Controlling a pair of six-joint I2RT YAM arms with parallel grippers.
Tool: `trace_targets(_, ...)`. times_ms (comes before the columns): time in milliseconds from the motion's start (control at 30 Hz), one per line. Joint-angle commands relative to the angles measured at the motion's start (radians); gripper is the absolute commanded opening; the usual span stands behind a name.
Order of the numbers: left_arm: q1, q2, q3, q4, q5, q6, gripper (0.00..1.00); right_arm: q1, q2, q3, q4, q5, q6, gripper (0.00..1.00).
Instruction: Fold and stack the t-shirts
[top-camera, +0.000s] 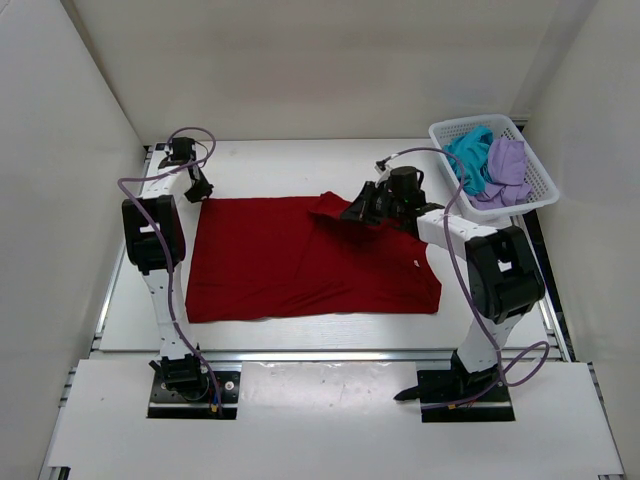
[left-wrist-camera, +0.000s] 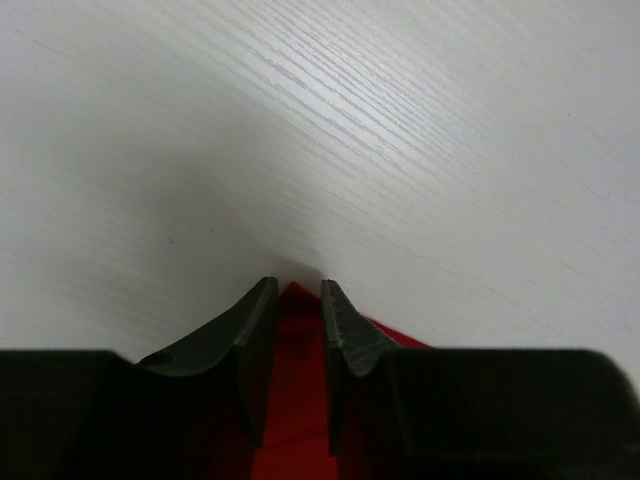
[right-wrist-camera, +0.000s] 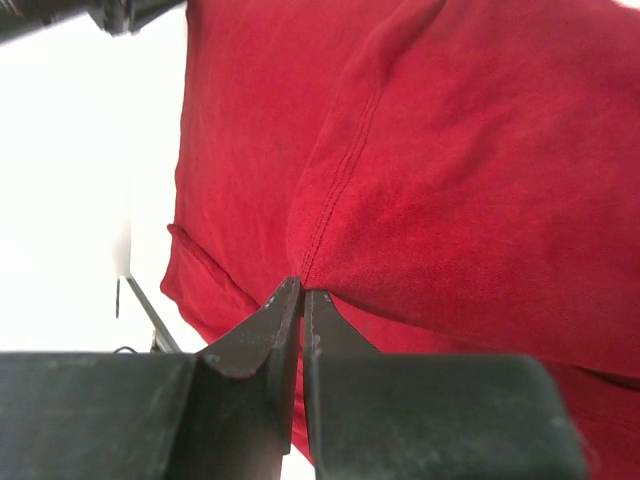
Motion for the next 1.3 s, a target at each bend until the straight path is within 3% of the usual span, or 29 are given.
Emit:
trace_targets(0, -0.005, -0.007, 0.018, -0.014, 0.003, 0.011, 0.36, -0.029, -0.06, -0.014, 0.06, -0.004, -0.005, 0.0)
trace_targets(233, -0.012, -0.007, 0.033, -0.024, -0.02, 0.018, 0.41, -0.048, -0.063, -0.013, 0.057, -0.02, 0.001, 0.0)
trace_targets(333, -0.022, -0.001, 0.046, -0.034, -0.023, 0.031, 0.28, -0.063, -0.061, -0.007, 0.066, -0.021, 0.007, 0.0)
trace_targets(567, -0.018, 0.001, 0.055, -0.041, -0.014, 0.02, 0.09, -0.092, -0.057, 0.021, 0.056, -0.032, 0.009, 0.0)
trace_targets(667, -0.022, -0.034, 0.049, -0.04, -0.01, 0.029, 0.02, -0.111, -0.035, 0.058, 0.037, -0.032, 0.004, 0.0)
trace_targets(767, -0.025, -0.083, 0.03, -0.017, -0.007, 0.029, 0.0, -0.127, -0.029, 0.082, 0.008, -0.034, -0.006, 0.0)
trace_targets(1033, -0.035, -0.335, -0.234, 0.112, 0.032, -0.035, 0.0, -0.167, -0.159, 0.043, -0.045, -0.017, -0.016, 0.0)
trace_targets(1267, -0.013, -0.554, -0.466, 0.187, 0.035, -0.046, 0.0, -0.213, -0.334, -0.189, -0.018, 0.003, 0.015, 0.0)
